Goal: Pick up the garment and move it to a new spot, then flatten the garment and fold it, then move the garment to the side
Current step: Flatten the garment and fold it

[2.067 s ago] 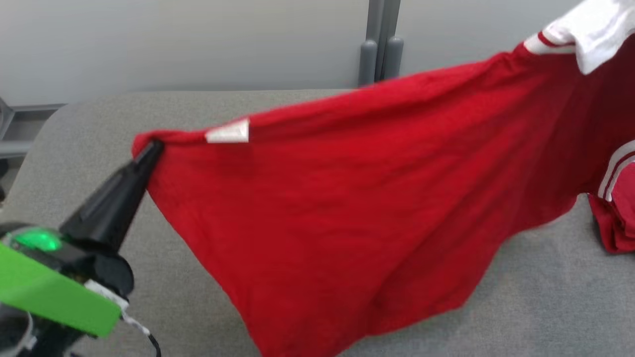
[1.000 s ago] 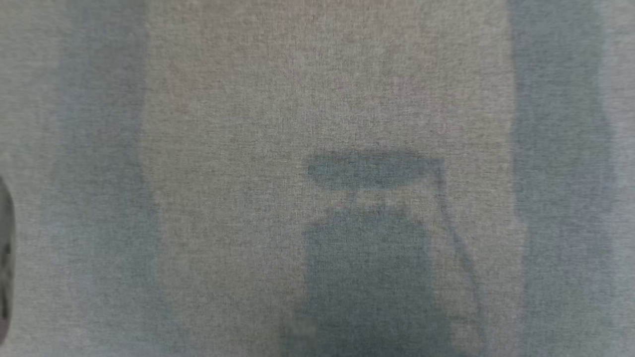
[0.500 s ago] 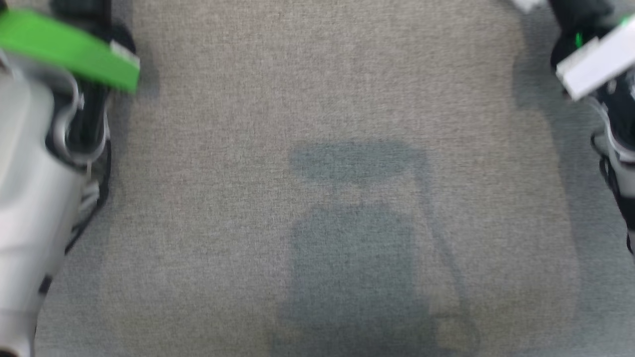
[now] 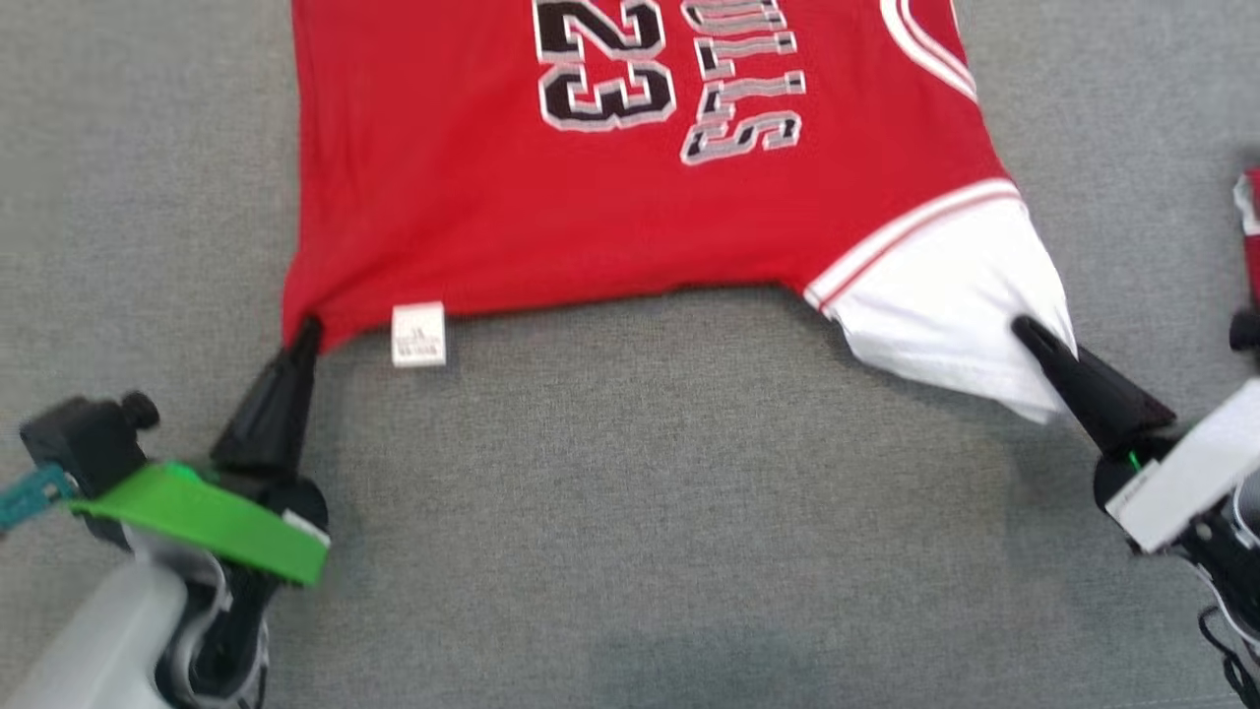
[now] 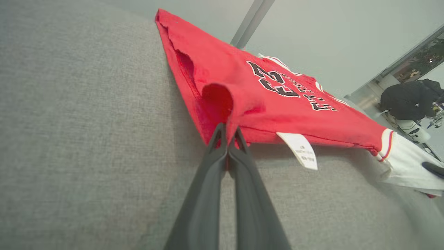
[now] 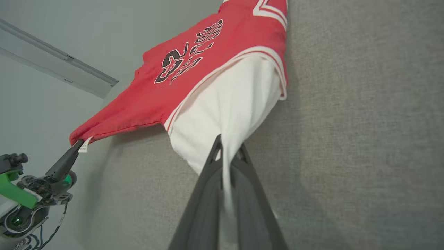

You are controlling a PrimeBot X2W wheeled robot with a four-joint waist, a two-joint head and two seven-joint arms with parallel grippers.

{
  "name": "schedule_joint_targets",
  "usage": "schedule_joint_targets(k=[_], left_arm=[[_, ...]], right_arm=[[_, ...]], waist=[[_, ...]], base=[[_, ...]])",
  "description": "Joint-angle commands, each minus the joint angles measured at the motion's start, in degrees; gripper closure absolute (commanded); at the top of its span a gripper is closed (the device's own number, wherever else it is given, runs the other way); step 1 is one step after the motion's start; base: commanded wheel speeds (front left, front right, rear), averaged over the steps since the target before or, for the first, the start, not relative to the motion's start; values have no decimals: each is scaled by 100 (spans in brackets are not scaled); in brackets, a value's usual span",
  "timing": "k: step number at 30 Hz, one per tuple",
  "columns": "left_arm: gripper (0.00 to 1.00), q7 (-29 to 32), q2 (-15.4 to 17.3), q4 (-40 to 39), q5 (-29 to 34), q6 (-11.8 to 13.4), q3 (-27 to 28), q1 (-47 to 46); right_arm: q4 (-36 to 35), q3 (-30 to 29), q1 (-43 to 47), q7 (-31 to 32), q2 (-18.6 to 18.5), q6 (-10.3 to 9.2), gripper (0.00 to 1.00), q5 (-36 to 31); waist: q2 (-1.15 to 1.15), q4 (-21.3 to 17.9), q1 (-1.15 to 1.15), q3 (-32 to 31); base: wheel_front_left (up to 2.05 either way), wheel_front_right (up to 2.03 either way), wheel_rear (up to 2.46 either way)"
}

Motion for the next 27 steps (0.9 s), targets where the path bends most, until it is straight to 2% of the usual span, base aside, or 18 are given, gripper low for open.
schedule_joint_targets(k=[1,5,8,12,17,23,27], left_arm=[[100,-25,28,-178,10,51,-40,405],[100,-27,-63,-739,189,233,-68,1399],[100,-29,-182,-1121,362,384,-23,2060],[100,-26,-359,-1522,373,459,-63,2832],[100,-25,-562,-1700,319,456,-95,3211],[100,159,-624,-1633,364,485,-194,2951],[100,378,-518,-1725,367,579,-136,2727]], right_arm=[[-52,-153,435,35,-68,3,100,24],[-252,-564,1572,-26,-83,2,100,-15],[-366,-946,2494,-179,45,2,100,34],[-618,-1276,3485,-278,137,2,100,87],[-819,-1315,3806,-308,232,2,100,188],[-932,-1186,3344,-136,166,2,100,160],[-1018,-1078,2884,119,4,2,100,112]], waist=[[65,-5,1,-845],[65,133,1,-1192],[65,270,1,-1358],[65,344,1,-1398],[65,286,1,-1307],[65,185,1,-1172],[65,95,1,-1102]], base=[[0,0,0],[0,0,0],[0,0,0],[0,0,0],[0,0,0],[0,0,0],[0,0,0]])
